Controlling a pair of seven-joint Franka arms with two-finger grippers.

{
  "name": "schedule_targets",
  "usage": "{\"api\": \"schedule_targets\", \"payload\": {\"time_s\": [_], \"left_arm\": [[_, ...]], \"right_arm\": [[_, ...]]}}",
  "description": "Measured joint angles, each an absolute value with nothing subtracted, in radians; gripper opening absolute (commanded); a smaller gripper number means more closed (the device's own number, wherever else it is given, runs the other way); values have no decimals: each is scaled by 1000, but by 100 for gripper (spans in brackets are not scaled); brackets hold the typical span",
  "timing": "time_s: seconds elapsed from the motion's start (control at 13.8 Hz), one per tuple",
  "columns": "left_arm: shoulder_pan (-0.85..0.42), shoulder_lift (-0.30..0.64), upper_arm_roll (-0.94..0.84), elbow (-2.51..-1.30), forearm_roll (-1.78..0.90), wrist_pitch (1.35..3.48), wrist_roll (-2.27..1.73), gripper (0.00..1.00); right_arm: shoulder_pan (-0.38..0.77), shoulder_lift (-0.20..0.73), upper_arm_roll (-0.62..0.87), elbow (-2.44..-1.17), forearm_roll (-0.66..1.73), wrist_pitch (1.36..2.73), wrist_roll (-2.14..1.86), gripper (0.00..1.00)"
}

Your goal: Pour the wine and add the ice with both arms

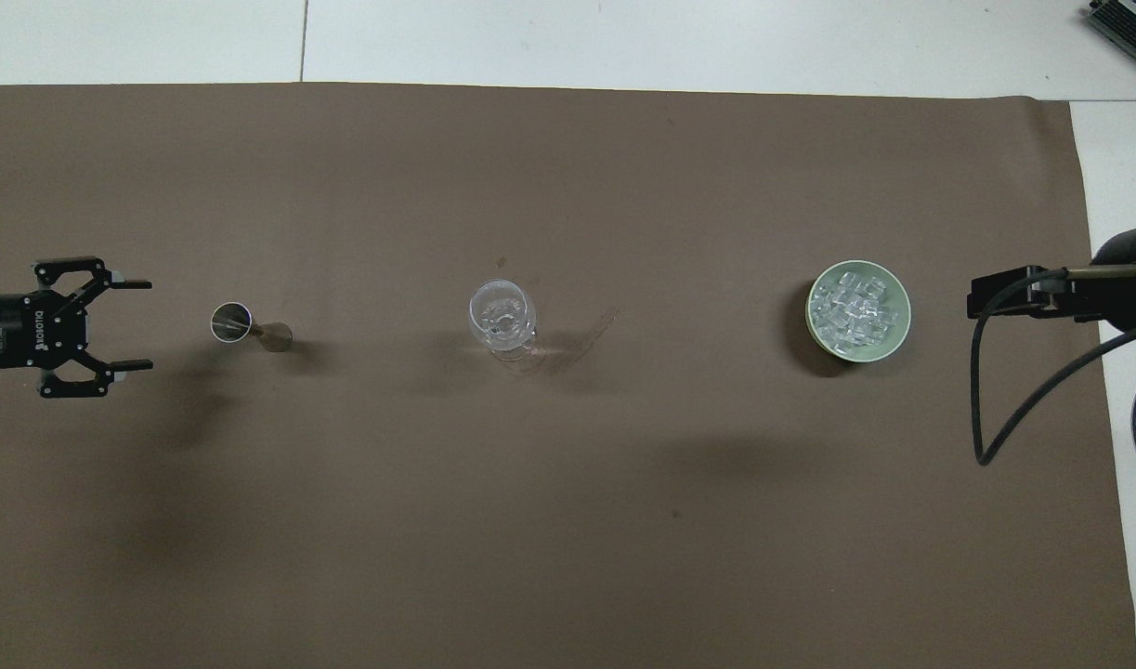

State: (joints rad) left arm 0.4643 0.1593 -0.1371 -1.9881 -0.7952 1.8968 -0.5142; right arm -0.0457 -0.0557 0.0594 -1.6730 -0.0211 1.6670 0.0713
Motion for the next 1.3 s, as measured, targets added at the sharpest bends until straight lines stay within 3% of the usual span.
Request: {"api": "schedule_targets", "payload": {"time_s": [0.51, 1.09, 1.3], "left_arm": [[394, 85, -151, -1877, -429, 1971, -398, 100], [369, 27, -154, -1824, -160, 1910, 104, 100], [267, 2, -158, -1825, -101, 1848, 140, 100]], "right_arm": [[-46, -56, 59, -1673, -21, 1667, 71, 100], [-46, -56, 59, -1673, -21, 1667, 71, 100], [-46, -56, 59, -1673, -21, 1667, 71, 100]]}}
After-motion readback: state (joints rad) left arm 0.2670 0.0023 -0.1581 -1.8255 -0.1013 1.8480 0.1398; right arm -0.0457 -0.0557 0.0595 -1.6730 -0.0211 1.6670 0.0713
